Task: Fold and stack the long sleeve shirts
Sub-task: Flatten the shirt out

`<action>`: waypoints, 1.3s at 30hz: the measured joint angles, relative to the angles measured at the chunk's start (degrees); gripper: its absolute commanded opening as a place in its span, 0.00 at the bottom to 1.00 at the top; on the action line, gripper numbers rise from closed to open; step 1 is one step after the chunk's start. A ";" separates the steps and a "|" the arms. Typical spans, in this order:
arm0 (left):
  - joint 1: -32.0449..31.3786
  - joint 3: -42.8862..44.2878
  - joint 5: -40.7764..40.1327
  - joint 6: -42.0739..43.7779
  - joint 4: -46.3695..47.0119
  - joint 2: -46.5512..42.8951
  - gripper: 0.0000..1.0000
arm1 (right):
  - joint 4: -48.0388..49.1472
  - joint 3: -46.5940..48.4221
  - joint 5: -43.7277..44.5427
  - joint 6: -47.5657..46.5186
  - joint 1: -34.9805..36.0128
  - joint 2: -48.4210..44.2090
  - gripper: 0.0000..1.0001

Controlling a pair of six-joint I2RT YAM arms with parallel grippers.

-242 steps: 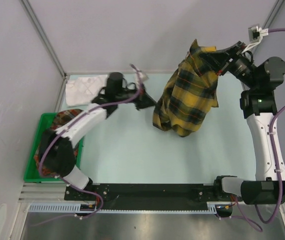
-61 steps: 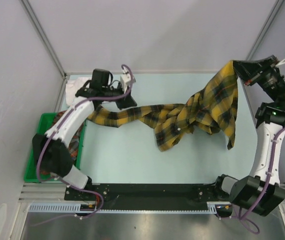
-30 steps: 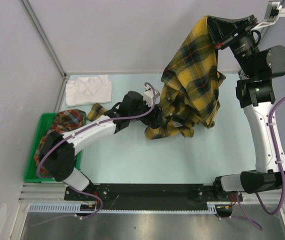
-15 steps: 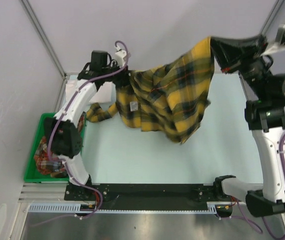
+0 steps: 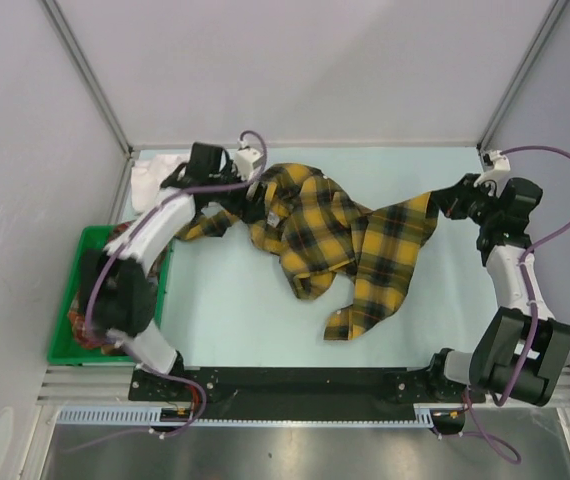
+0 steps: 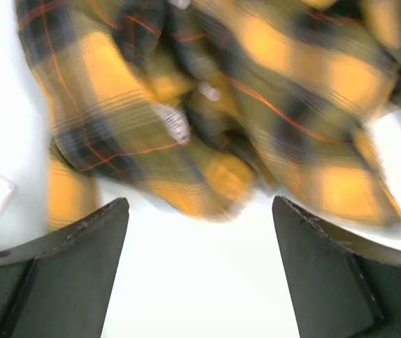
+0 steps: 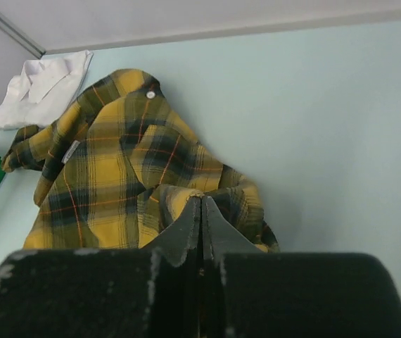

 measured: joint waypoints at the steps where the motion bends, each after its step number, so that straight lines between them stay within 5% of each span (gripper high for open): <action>1: -0.81 -6.21 -0.50 -1.40 2.73 -6.36 0.90 | 0.07 -0.07 -0.55 -0.63 -0.52 -0.11 0.00; 7: -11.98 -29.11 -4.09 -12.00 13.27 -31.45 0.99 | 1.99 0.22 -3.37 -1.90 -3.37 -3.17 0.00; 15: -29.79 -37.79 -20.33 -22.56 19.61 -26.45 0.89 | 2.80 0.31 -4.42 0.11 -3.61 -5.20 0.00; 19: -34.32 -35.04 -27.41 -25.16 20.79 -19.21 0.65 | 3.19 0.42 -4.46 1.62 -3.78 -5.88 0.00; 20: -34.51 -34.18 -29.05 -25.40 20.70 -17.46 0.41 | 3.17 0.61 -4.48 1.99 -3.87 -6.03 0.00; 22: -33.51 -33.22 -31.34 -25.22 20.17 -15.41 0.10 | 3.15 1.22 -4.74 2.89 -5.05 -6.43 0.00; 24: -30.58 -33.16 -31.45 -23.50 18.73 -15.58 0.00 | 3.15 2.38 -5.38 4.07 -7.10 -6.95 0.00; 28: -19.30 -30.16 -28.50 -17.27 13.16 -18.73 0.00 | 4.13 4.87 -8.17 7.98 -13.20 -8.04 0.00; 33: -8.11 -16.72 -13.46 -0.74 4.31 -24.70 0.03 | 6.71 6.75 -14.45 16.24 -19.76 -9.70 0.00; 37: -7.74 -7.54 -3.56 14.23 -4.00 -23.39 0.15 | 10.93 7.96 -14.82 20.44 -22.86 -9.97 0.00; 39: -7.15 -7.48 -0.28 18.80 -7.26 -21.46 0.30 | 11.80 7.93 -14.75 21.70 -22.38 -10.12 0.00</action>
